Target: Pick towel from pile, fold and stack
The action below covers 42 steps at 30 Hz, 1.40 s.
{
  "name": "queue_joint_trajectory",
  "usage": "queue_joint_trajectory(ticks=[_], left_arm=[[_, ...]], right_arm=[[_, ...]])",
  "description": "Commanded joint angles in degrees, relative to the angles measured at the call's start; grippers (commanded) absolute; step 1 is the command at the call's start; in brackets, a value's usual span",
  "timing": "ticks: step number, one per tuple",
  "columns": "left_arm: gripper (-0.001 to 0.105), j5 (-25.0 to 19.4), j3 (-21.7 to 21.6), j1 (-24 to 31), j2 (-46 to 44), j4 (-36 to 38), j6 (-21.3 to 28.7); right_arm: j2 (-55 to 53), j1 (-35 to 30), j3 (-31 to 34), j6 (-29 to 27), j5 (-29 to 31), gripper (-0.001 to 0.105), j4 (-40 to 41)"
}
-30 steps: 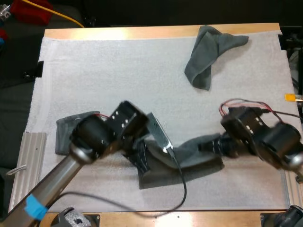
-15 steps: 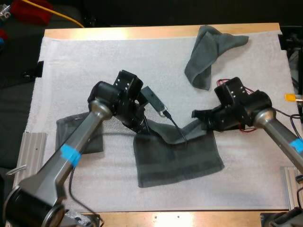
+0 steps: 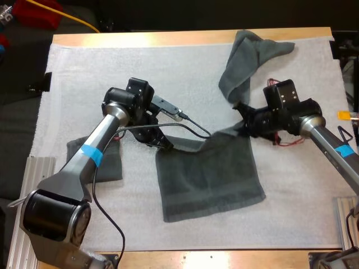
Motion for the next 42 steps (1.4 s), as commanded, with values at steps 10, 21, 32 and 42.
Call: queue_joint_trajectory(ticks=[10,21,32,42], left_arm=[[0.073,0.4,-4.6,0.9,-0.3,-0.6,-4.3],[0.066,3.7,-7.4,0.9,-6.3,7.1,-4.9],[0.066,7.1,-7.4,0.9,-19.5,13.9,-8.9],[0.066,8.0,-7.2,0.7,-32.6,19.7,-11.0]], right_arm=[[-1.1,-1.3,-0.5,-2.9,-6.4,0.087,-14.1],[-10.6,-1.3,-0.5,-25.1,-1.1,0.083,-1.6],[-22.1,-1.3,-0.5,-42.6,2.2,0.083,18.8],[-30.3,-1.3,-0.5,-45.6,3.3,0.083,31.0]])
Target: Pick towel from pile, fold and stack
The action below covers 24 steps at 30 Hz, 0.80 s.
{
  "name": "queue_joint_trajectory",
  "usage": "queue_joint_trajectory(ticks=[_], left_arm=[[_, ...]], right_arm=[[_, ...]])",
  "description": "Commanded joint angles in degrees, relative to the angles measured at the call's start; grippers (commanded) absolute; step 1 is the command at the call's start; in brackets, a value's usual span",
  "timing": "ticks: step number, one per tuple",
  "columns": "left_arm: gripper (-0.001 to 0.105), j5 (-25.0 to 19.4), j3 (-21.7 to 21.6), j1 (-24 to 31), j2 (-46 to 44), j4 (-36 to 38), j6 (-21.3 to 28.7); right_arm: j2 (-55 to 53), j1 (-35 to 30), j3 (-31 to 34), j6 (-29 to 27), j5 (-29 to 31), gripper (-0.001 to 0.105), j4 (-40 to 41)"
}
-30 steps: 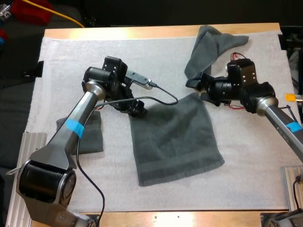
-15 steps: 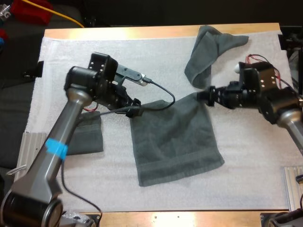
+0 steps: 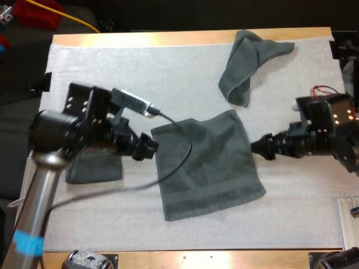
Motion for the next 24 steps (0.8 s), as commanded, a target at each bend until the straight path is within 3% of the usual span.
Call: queue_joint_trajectory(ticks=[1,6,13,20,24], left_arm=[[0.066,0.4,0.1,-0.2,-1.7,0.6,-1.0],[0.066,0.4,3.0,-0.2,-8.6,1.7,-3.3],[0.066,1.9,10.1,-0.2,-18.2,3.1,-6.3],[0.066,6.8,18.7,-0.2,-25.4,3.3,-8.5],[0.066,8.5,21.2,-0.2,-27.0,3.3,-8.8]], right_arm=[[-1.2,-0.3,-0.5,-1.1,1.1,0.083,1.8],[-4.7,-0.3,-0.5,-1.8,5.4,0.083,6.4],[-8.6,-0.3,0.2,-2.9,5.9,0.083,10.9],[-9.5,-0.3,7.9,-2.7,9.7,0.083,7.5],[-9.4,-1.7,11.8,0.0,10.2,0.083,3.4]])
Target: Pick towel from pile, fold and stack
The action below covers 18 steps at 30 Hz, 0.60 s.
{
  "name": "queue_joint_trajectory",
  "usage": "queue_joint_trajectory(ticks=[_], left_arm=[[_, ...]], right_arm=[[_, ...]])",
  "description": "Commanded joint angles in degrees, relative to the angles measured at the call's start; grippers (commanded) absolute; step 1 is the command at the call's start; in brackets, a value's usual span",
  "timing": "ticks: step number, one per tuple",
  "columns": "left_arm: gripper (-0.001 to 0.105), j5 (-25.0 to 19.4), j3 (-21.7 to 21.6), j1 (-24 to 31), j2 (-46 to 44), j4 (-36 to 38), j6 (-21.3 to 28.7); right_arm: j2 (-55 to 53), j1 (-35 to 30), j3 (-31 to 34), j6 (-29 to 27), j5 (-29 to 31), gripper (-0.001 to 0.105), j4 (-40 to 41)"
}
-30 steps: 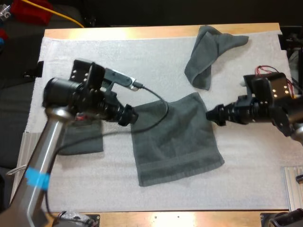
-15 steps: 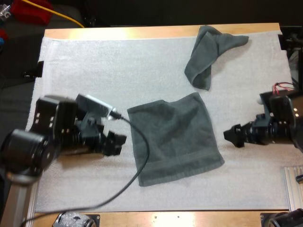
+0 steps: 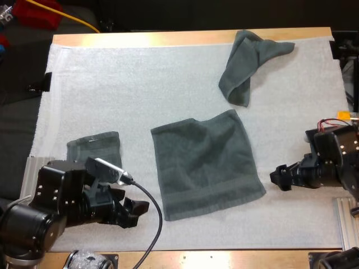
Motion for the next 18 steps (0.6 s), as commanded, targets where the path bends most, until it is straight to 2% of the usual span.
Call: queue_joint_trajectory(ticks=[1,3,8,18], left_arm=[[0.066,1.0,0.3,-0.2,-0.3,0.2,-0.6],[0.066,1.6,0.9,-0.2,-0.3,0.2,-0.6],[0.066,1.6,1.1,-0.2,-0.3,-0.2,-0.6],[0.066,1.6,1.1,-0.2,-0.3,-0.3,-0.6]], right_arm=[[-0.1,-1.6,0.7,1.0,0.4,0.083,-1.7],[0.5,-4.8,2.5,2.1,-1.1,0.083,-3.3],[3.2,-10.2,6.4,6.8,-10.1,0.083,-8.4],[12.2,-10.8,13.2,10.5,-18.3,0.083,-14.1]])
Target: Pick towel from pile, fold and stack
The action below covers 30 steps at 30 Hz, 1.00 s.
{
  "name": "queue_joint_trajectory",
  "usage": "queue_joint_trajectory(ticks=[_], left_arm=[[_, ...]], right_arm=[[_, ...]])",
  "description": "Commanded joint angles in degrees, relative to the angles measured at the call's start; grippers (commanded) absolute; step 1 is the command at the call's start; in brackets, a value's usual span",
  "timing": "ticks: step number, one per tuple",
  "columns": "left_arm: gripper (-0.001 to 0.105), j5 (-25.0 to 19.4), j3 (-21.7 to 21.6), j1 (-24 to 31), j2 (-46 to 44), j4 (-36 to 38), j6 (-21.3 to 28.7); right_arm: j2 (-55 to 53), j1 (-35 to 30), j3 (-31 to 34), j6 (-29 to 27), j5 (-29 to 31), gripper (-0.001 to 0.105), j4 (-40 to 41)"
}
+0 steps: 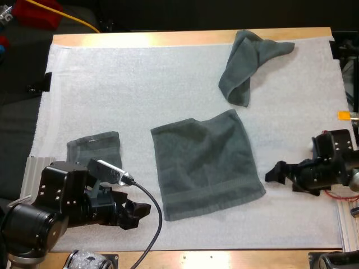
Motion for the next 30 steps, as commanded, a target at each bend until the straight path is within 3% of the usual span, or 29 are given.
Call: queue_joint_trajectory(ticks=[1,4,13,30], left_arm=[[0.066,0.5,0.0,-0.2,-0.3,-0.1,-0.2],[0.066,0.5,0.0,-0.2,-0.3,-0.1,-0.2],[0.066,0.5,0.0,-0.2,-0.3,-0.1,-0.2],[0.066,0.5,0.0,-0.2,-0.3,-0.1,-0.2]], right_arm=[[0.3,-0.3,0.5,0.4,-2.1,0.083,-1.5],[1.8,-0.3,2.5,1.8,-6.2,0.083,-5.8],[3.4,-0.3,6.2,7.3,-9.3,0.083,-15.7],[9.5,0.1,6.9,7.4,-13.3,0.083,-16.4]])
